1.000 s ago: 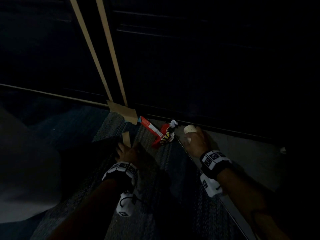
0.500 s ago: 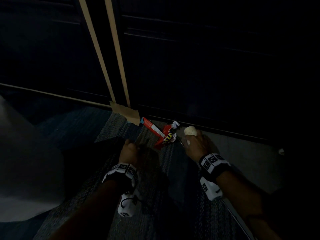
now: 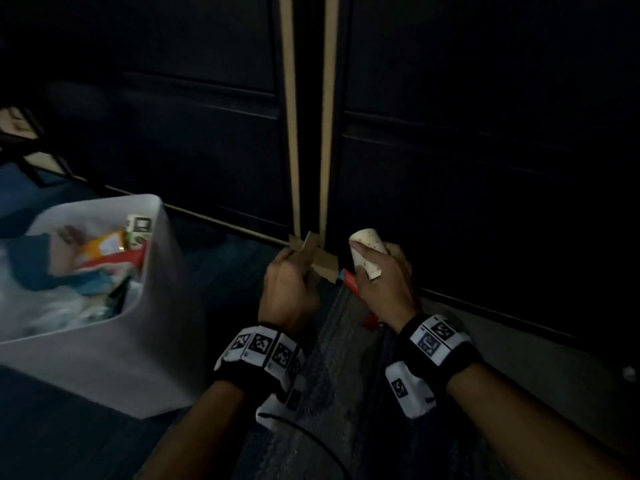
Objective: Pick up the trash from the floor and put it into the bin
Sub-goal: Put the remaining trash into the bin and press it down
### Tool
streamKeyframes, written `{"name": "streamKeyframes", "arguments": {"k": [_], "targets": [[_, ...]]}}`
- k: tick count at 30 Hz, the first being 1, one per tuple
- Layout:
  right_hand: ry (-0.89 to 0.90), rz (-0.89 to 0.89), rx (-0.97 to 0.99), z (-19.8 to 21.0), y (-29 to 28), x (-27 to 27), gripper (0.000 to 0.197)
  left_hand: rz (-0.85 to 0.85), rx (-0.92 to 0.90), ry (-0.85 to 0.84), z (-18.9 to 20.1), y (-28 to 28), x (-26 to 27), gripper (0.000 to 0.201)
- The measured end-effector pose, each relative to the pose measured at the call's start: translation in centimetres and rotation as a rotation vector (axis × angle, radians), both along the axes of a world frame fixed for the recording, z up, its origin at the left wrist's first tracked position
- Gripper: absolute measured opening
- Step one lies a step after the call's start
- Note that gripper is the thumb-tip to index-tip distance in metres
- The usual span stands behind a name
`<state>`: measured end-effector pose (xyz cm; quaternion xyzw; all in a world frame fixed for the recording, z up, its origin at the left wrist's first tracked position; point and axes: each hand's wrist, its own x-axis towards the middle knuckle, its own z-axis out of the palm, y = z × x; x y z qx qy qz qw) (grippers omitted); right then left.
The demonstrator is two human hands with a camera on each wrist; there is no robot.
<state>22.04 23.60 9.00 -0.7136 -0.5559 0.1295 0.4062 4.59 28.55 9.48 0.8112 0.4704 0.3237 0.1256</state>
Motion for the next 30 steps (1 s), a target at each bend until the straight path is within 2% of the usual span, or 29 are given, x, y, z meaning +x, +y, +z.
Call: {"name": "streamKeyframes", "arguments": {"k": [4, 8, 13, 15, 17, 20, 23, 27, 29, 30], "targets": [[0.017, 0.086, 0.129, 3.8, 0.9, -4.2, 0.058, 0.028, 0.096, -0.057, 4.5, -0.8, -3.4, 0.014], [0.020, 0.211, 0.219, 7.3, 1.1, -8.5, 0.069, 0.162, 0.154, -0.164, 9.6, -1.8, -7.4, 0.008], [-0.010, 0.313, 0.260, 11.4, 0.9, -13.7, 0.066, 0.264, 0.153, -0.207, 14.0, -2.0, -13.4, 0.045], [-0.038, 0.349, 0.286, 12.6, 1.4, -15.4, 0.063, 0.320, 0.124, -0.226, 15.1, -1.8, -16.1, 0.053], [-0.074, 0.380, 0.300, 13.6, 2.1, -17.2, 0.060, 0.364, 0.091, -0.209, 15.4, -1.6, -19.1, 0.051], [-0.132, 0.412, 0.296, 14.4, 3.1, -19.9, 0.055, 0.394, 0.071, -0.231, 15.0, -1.3, -23.2, 0.023], [-0.207, 0.477, 0.207, 14.4, 4.4, -22.4, 0.056, 0.485, 0.032, -0.136, 14.1, -0.6, -25.8, 0.012], [-0.365, 0.574, 0.075, 14.5, 6.2, -25.3, 0.059, 0.431, -0.133, 0.069, 12.8, 0.9, -27.0, 0.019], [-0.493, 0.608, 0.081, 14.3, 7.1, -26.5, 0.063, 0.424, -0.111, 0.070, 12.5, 1.0, -27.2, 0.017], [-0.543, 0.619, 0.082, 14.2, 7.4, -26.9, 0.063, 0.427, -0.031, 0.027, 12.4, 0.9, -27.2, 0.013]]}}
